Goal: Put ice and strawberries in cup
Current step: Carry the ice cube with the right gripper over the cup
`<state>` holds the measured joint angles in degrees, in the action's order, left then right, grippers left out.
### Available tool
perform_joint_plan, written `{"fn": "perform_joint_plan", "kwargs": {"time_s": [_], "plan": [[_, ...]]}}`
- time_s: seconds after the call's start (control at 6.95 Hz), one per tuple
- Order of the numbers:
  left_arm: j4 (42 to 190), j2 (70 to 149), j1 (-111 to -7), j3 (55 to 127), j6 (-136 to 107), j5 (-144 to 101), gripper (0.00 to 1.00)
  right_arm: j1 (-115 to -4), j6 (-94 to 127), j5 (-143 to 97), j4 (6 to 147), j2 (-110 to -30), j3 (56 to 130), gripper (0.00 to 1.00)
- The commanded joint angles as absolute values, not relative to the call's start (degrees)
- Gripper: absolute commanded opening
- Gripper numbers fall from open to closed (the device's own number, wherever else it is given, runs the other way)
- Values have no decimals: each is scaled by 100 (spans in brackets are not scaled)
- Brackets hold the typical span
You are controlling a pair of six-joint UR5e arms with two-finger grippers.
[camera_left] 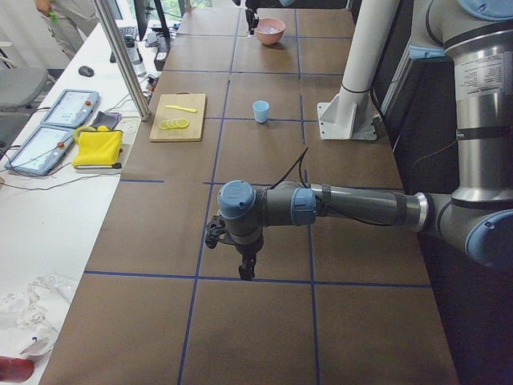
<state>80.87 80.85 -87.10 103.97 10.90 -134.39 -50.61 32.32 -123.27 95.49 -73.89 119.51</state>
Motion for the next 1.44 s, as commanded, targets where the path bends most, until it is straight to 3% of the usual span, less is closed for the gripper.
{"fn": "perform_joint_plan", "kwargs": {"time_s": [0.0,0.29,0.58,1.15,1.29], "plan": [[8095,8086,-8710,10389,1090,-13438,100,-3925,4434,-11448,10446,-5739,11447,0],[8095,8086,-8710,10389,1090,-13438,100,-3176,5560,-10708,10450,-4445,10298,0],[8095,8086,-8710,10389,1090,-13438,100,-2665,6124,-10224,10433,-3914,9601,0],[8095,8086,-8701,10389,1090,-13439,100,-2364,6187,-10055,10433,-3964,9475,3],[8095,8086,-8701,10389,1090,-13438,100,-2364,6179,-10055,10424,-3955,9475,26]]}}
